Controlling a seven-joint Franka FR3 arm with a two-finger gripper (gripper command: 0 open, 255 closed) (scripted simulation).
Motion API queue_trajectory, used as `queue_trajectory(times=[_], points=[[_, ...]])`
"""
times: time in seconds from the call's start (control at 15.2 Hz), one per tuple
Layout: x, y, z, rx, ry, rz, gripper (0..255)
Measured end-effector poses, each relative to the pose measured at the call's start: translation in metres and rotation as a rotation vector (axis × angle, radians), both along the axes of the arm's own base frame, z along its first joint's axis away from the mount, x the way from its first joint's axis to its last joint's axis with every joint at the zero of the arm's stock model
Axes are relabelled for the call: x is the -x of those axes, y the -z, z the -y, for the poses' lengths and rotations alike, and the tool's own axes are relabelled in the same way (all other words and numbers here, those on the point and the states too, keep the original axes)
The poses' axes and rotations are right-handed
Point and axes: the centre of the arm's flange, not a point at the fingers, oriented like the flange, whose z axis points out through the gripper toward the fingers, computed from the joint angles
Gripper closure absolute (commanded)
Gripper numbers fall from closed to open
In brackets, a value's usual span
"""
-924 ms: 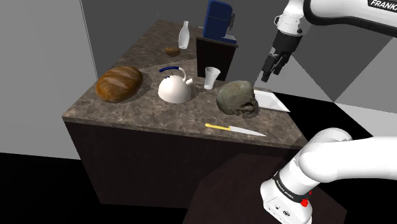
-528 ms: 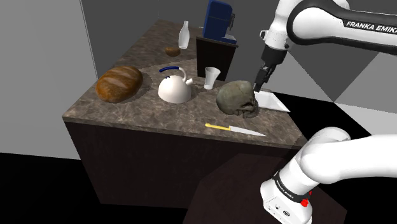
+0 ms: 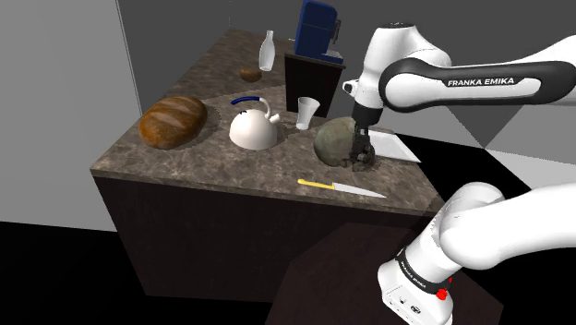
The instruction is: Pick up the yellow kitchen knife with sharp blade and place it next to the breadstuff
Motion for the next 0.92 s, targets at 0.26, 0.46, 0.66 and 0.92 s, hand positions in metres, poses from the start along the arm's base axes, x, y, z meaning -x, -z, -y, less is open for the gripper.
queue_trajectory(times=[0.26, 0.46, 0.66, 0.92], points=[[-0.008, 0.056, -0.010, 0.004, -0.174, -0.031, 0], [-0.015, 0.095, -0.019, 0.008, -0.305, -0.054, 0], [-0.016, 0.125, -0.028, 0.010, -0.405, -0.071, 0], [-0.016, 0.147, -0.023, 0.010, -0.424, -0.073, 0]])
